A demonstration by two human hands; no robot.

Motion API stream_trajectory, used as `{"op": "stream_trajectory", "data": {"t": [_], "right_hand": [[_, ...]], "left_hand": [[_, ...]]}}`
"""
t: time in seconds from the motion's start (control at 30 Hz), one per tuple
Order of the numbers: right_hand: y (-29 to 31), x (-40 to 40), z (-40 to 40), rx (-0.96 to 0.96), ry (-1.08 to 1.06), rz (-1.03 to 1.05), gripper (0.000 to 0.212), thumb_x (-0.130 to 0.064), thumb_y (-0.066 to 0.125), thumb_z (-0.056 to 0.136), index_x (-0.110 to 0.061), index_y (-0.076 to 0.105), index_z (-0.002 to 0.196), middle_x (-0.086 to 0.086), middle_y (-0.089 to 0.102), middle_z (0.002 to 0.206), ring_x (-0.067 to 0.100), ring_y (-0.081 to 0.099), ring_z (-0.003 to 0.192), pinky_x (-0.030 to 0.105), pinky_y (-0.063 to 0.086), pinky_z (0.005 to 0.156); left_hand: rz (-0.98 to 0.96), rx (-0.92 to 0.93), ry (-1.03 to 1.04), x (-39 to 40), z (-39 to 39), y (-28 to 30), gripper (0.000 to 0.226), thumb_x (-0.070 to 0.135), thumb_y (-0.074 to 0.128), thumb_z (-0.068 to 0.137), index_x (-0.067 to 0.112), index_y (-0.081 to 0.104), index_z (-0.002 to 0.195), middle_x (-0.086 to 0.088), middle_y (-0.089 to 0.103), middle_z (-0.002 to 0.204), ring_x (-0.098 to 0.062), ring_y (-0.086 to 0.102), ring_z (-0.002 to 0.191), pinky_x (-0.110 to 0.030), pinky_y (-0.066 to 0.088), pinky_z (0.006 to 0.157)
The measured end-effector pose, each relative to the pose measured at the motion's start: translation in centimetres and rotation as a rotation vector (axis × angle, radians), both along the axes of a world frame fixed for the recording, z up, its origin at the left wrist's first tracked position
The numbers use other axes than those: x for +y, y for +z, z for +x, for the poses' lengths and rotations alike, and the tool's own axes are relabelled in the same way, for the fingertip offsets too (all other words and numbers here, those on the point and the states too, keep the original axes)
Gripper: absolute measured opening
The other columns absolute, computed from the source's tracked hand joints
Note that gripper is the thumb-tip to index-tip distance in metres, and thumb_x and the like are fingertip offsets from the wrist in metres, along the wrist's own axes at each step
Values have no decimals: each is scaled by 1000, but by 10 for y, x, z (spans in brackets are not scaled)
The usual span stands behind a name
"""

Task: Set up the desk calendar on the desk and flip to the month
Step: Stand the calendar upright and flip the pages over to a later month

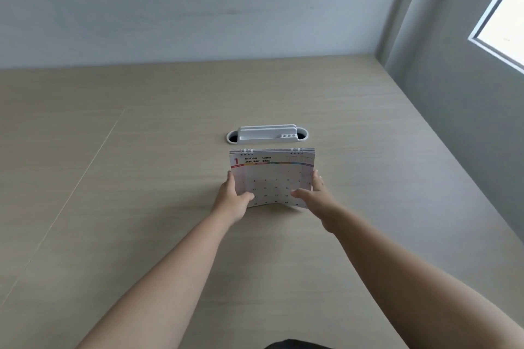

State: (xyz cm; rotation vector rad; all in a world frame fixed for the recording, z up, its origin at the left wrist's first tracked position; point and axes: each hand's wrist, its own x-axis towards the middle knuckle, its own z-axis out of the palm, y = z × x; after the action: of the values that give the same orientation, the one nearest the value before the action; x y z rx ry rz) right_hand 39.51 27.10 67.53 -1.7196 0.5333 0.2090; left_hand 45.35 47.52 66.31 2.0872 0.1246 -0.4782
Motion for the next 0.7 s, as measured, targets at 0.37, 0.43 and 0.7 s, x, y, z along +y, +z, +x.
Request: {"op": "stream_trajectory", "data": {"t": [0.37,0.43,0.7], "right_hand": [[32,-15,-13,-41,-230,230,39,-4,63,86,-15,48,120,14,69,95,27,67,77,43,58,73],[51,-23,-9,-104,-240,364,44,-3,60,88,-21,46,125,11,67,90,24,65,72,36,56,64],[94,-38,28,-303,-187,514,47,-32,43,98,-32,35,144,-2,57,128,25,53,116,40,41,96]], "left_hand": [[-288,5,173,26,-1,10,39,39,36,100,18,60,121,-4,64,124,-19,59,109,-31,42,88],[-363,84,211,33,1,11,34,39,39,96,20,66,107,-4,69,104,-20,63,86,-32,45,73],[-225,104,104,19,0,5,15,11,61,90,14,58,105,-2,66,102,-16,61,88,-23,40,63]]}}
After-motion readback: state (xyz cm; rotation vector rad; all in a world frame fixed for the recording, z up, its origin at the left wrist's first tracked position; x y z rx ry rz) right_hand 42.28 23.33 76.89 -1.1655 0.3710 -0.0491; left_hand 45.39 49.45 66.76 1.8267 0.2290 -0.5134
